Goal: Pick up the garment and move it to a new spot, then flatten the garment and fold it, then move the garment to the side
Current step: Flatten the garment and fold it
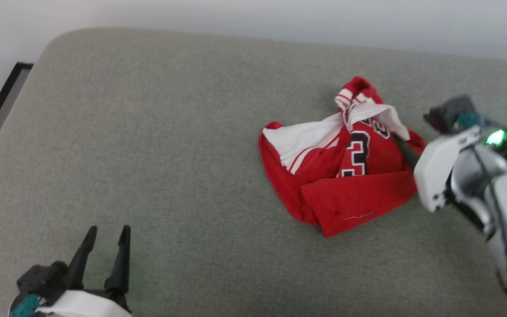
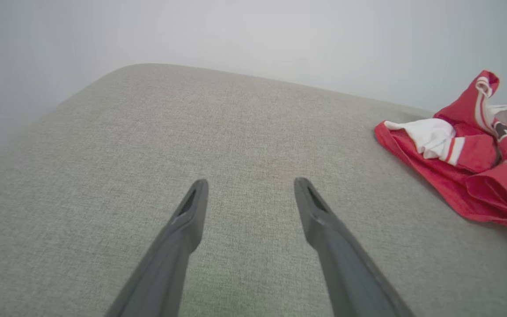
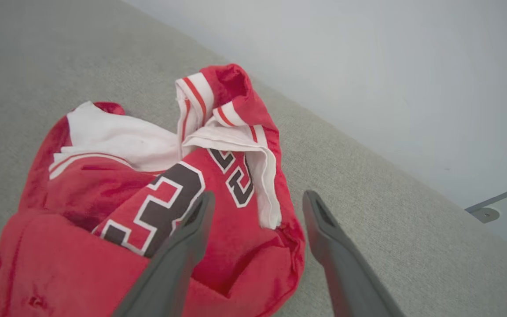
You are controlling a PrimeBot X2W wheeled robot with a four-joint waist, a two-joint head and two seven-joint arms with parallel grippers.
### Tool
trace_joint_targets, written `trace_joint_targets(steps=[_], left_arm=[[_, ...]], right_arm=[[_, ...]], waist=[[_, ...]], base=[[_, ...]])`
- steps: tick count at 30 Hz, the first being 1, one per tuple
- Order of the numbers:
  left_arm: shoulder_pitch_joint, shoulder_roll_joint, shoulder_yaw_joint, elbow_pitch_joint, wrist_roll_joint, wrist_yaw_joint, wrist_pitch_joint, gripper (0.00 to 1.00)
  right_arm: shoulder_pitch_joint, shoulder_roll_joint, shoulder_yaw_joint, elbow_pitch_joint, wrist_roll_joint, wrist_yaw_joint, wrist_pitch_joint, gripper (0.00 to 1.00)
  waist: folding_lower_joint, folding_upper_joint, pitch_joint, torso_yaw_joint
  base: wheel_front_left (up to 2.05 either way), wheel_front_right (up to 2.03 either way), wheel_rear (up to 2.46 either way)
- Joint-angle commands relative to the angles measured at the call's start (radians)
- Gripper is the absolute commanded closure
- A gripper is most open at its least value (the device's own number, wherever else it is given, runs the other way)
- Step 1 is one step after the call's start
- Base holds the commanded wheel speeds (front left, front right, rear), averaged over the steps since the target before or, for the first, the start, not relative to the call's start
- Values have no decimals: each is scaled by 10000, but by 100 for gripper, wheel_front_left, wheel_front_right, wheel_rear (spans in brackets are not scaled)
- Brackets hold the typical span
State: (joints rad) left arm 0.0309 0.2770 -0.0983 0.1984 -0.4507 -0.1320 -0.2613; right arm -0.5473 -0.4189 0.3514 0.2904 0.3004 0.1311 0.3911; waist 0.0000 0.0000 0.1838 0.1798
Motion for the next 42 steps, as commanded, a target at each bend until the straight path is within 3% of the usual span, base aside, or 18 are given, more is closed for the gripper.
trace_joint_targets(steps=[1, 9, 15, 16, 17, 18, 19, 25, 28, 33, 34, 37, 40, 42], left_arm=[[-222, -6, -32, -7, -173, 25, -52, 0], [-825, 111, -383, 139, -549, 25, -52, 0], [-1058, 132, -520, 215, -769, 25, -52, 0], [-1079, 136, -546, 224, -775, 25, -52, 0], [-1094, 143, -566, 233, -788, 25, -53, 0], [-1102, 153, -598, 240, -796, 25, -53, 0], [-1111, 166, -628, 247, -787, 25, -53, 0], [-1174, 241, -662, 228, -830, 25, -53, 0], [-1153, 269, -667, 211, -832, 25, -53, 0], [-957, 286, -580, 179, -789, 25, -53, 0], [-957, 286, -580, 179, -789, 25, -53, 0], [-880, 307, -583, 150, -761, 25, -53, 0], [-840, 350, -616, 105, -762, 25, -53, 0], [-826, 410, -707, 78, -757, 25, -53, 0]], right_arm=[[-241, -126, 178, -11, 188, -7, 260, 0], [-2099, -1521, 2034, 285, 1825, -7, 2678, 0], [-2712, -1637, 2447, 618, 2093, -7, 2655, 0], [-2781, -1627, 2488, 654, 2093, -7, 2609, 20], [-2844, -1613, 2520, 688, 2103, -7, 2568, 54], [-2886, -1618, 2527, 741, 2134, -7, 2513, 73], [-2932, -1652, 2521, 784, 2107, -8, 2438, 100], [-2993, -1580, 2251, 1031, 1998, -7, 1896, 100], [-2712, -1656, 1631, 1169, 1903, -8, 1494, 100], [-1737, -1855, -264, 1212, 1713, -8, 812, 100], [-1737, -1855, -264, 1212, 1713, -8, 812, 100], [-904, -1956, -1724, 1137, 1429, -8, 568, 100], [-24, -1690, -3148, 906, 1124, -7, 439, 100], [680, -1645, -3473, 533, 985, -5, 490, 100]], waist=[[0, 0, 309, 217], [0, 0, 1045, 650], [0, 0, 1322, 755], [0, 0, 1344, 749], [0, 0, 1361, 737], [0, 0, 1372, 722], [0, 0, 1382, 702], [0, 0, 1398, 462], [0, 0, 1344, 336], [0, 0, 1200, 93], [0, 0, 1200, 93], [0, 0, 1157, -61], [0, 0, 1158, -228], [0, 0, 1176, -305]], base=[[0, 0, 0], [0, 0, 0], [0, 0, 0], [0, 0, 0], [0, 0, 0], [0, 0, 0], [0, 0, 0], [0, 0, 0], [0, 0, 0], [0, 0, 0], [0, 0, 0], [0, 0, 0], [0, 0, 0], [0, 0, 0]])
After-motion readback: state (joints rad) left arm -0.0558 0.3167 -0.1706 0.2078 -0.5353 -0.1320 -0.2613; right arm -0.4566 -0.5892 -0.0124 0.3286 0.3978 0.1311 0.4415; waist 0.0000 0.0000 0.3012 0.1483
